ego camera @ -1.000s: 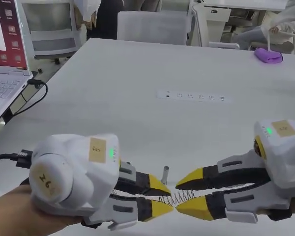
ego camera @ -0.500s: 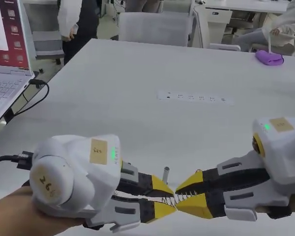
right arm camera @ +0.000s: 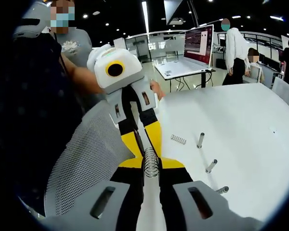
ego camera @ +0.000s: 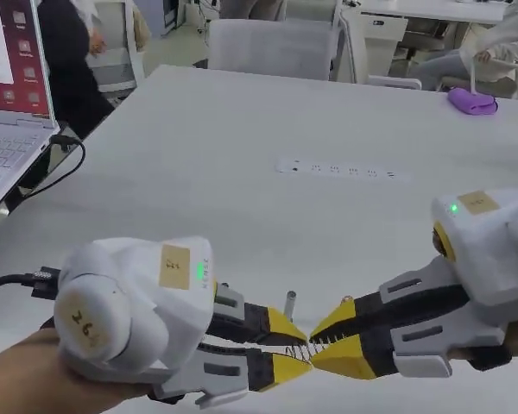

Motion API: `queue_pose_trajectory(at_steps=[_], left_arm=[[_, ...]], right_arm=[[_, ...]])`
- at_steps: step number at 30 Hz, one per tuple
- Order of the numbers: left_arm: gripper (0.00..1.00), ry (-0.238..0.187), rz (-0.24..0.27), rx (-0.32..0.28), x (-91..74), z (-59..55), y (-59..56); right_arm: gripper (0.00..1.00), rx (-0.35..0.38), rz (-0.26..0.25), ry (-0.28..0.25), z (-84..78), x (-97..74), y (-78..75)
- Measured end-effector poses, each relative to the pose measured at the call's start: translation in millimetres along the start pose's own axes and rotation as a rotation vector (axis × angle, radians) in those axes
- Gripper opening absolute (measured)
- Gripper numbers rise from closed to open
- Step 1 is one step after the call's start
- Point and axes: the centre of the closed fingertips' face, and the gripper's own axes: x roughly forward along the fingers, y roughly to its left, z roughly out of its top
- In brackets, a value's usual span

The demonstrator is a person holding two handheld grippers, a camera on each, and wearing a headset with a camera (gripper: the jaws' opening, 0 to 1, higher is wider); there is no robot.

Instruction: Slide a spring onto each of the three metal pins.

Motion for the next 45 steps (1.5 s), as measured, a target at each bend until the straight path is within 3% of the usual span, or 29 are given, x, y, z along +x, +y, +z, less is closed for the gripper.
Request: queue_pose_trajectory(at_steps=[14, 28, 35, 45], left_arm=[[0.02, -0.052, 0.045, -0.044, 4.7, 2.4, 11.6], [0.02, -0.098, 0.086, -0.065, 4.3, 6.6, 16.8], [0.02, -0.104, 0.090, -0.074, 5.8, 7.5, 17.6], [0.02, -0.112, 0.095, -0.093, 3.6, 4.7, 17.3]], right_arm=[[0.08, -0.120, 0.029, 0.319, 4.2, -1.5, -6.8], [0.08, -0.261, 0.045, 0.558, 6.4, -1.8, -9.0], [0.08, -0.305, 0.047, 0.636, 6.2, -1.0, -8.9], [0.08, -0.319, 0.060, 0.666, 5.8, 1.3, -8.8]])
